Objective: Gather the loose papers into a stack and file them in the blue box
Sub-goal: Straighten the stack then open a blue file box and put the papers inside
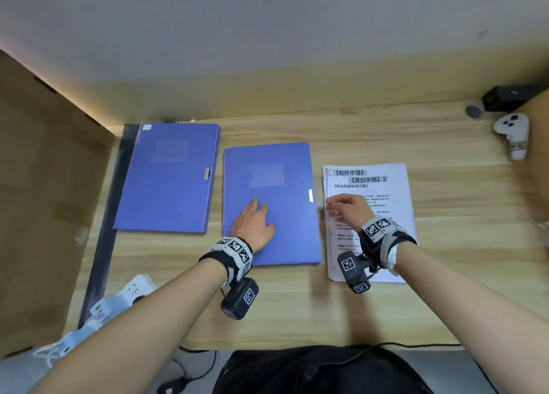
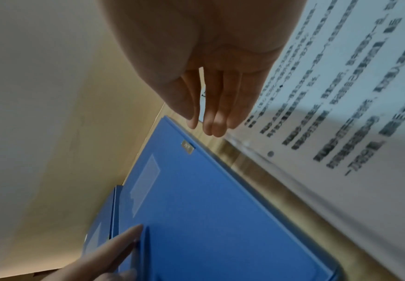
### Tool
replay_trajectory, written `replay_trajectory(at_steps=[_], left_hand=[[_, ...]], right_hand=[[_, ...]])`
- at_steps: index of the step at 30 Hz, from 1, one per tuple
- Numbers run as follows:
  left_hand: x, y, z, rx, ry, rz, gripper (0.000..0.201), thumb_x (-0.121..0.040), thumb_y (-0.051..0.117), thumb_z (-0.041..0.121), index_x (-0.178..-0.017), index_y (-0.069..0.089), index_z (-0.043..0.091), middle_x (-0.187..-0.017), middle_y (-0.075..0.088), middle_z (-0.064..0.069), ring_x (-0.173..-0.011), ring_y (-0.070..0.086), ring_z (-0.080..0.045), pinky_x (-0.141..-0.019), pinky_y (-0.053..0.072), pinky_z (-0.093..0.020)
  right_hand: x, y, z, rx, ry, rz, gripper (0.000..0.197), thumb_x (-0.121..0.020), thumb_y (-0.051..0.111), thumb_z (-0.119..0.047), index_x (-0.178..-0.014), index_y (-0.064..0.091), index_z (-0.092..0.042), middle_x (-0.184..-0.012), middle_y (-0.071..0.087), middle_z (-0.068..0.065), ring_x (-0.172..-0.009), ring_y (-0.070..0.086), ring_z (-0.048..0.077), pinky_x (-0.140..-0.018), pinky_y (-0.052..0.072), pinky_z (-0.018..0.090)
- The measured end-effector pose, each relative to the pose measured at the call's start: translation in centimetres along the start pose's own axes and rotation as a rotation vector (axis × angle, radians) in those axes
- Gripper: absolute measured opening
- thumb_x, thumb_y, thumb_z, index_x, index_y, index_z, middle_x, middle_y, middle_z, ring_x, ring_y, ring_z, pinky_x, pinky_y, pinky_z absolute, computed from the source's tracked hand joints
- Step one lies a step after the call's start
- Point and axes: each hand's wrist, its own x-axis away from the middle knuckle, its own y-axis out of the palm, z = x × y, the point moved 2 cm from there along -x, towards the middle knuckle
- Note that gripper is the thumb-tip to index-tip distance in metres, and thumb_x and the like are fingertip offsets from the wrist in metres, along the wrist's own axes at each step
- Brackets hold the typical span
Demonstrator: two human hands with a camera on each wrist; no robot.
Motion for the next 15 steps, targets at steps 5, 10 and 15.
replay_trajectory(at_steps=[5,10,15], left_hand=[[-1.0,1.8,5.5,-0.123,-0.002,-0.095,0.053,-0.092,0.046,0.033,-0.138,0.039,0.006,-0.154,0.026,-0.016,-0.135,0.033,-0.036,-0.097,0.042,-0.044],[-2.6,3.0,7.6,-0.169,-0.102,-0.12,0.078,-0.092,0.04,0.061,-0.139,0.043,-0.001,-0.151,0.034,-0.023,-0.141,0.027,-0.041,-0.109,0.031,-0.047],[-4.6,4.0,9.9,-0.329,-0.15,-0.147,0.09,-0.082,0.026,0.084,-0.121,0.061,0.01,-0.138,0.054,-0.022,-0.141,0.029,-0.05,-0.114,0.022,-0.059]], right_hand=[[-0.5,-2.7,2.2,0.01,0.008,0.026,0.021,-0.091,0.05,0.001,-0.088,0.069,-0.009,-0.087,0.072,0.011,-0.075,0.064,0.02,-0.068,0.051,0.027],[-1.1,-3.5,3.4,0.012,-0.006,0.003,0.021,-0.091,0.051,0.005,-0.086,0.069,-0.006,-0.086,0.07,0.013,-0.077,0.065,0.022,-0.068,0.051,0.023],[-2.4,-4.0,5.4,0.105,0.005,-0.012,0.025,-0.088,0.052,0.0,-0.083,0.071,-0.013,-0.083,0.074,0.011,-0.083,0.072,0.029,-0.081,0.058,0.036]])
